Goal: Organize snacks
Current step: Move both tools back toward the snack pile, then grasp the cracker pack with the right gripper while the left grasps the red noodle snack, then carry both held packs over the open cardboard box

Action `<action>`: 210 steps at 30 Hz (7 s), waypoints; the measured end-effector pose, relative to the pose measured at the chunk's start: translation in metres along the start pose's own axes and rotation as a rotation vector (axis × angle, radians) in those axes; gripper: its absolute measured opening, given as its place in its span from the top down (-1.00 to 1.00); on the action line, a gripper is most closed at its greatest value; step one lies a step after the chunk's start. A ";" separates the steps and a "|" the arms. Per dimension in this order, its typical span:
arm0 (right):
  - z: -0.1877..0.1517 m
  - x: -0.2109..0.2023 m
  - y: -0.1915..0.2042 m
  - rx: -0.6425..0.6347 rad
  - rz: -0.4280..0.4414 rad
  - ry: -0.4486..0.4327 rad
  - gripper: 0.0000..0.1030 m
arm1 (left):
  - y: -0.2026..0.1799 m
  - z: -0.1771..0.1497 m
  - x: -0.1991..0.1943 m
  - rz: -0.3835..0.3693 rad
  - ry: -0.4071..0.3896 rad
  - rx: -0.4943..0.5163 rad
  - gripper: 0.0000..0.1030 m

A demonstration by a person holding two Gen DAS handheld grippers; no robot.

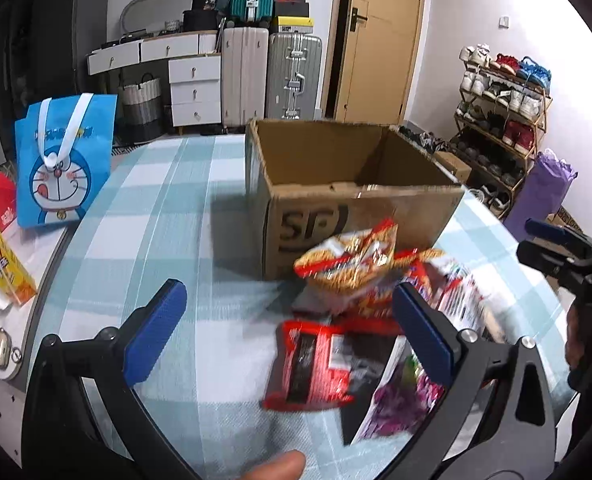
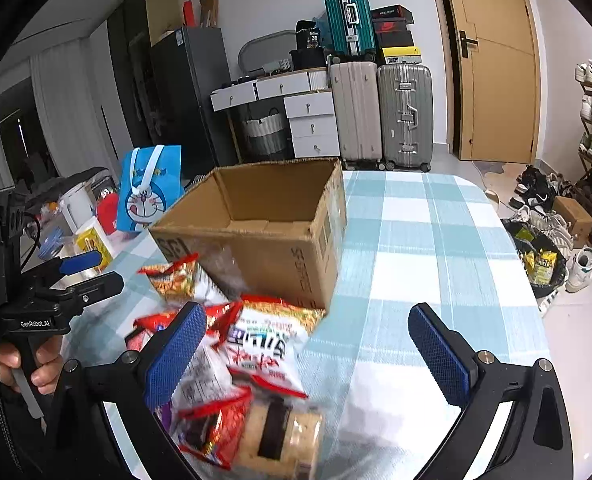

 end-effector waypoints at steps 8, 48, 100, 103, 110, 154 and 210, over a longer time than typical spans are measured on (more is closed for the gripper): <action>-0.030 0.000 -0.011 -0.012 -0.045 0.061 -0.99 | 0.006 -0.021 -0.001 0.006 0.032 -0.025 -0.99; -0.102 0.037 0.000 -0.152 -0.084 0.326 -0.99 | 0.012 -0.059 0.028 -0.019 0.147 -0.022 -0.99; -0.096 0.032 -0.006 -0.160 -0.084 0.281 -0.14 | -0.005 -0.066 0.057 -0.058 0.204 0.044 0.19; -0.096 0.030 -0.008 -0.166 -0.092 0.277 -0.14 | -0.001 -0.065 0.050 -0.057 0.192 0.032 0.19; -0.096 0.027 -0.016 -0.181 -0.105 0.275 -0.13 | 0.005 -0.060 0.042 -0.049 0.171 0.017 0.19; 0.004 -0.030 0.003 -0.053 0.002 -0.044 -0.13 | -0.011 0.046 -0.041 -0.038 -0.112 0.016 0.19; 0.096 0.092 0.044 0.022 0.134 -0.109 -0.13 | 0.001 0.127 0.133 -0.032 -0.075 0.020 0.19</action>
Point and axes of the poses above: each gripper's, at about its wrist camera, not at the fingertips, and x roughly the way its jaws point, y to its left, z to its top, the point moved 8 cm from there along x, roughly the way its jaws point, and after that the axes turned 11 degrees about -z, right-handed, at the moved point
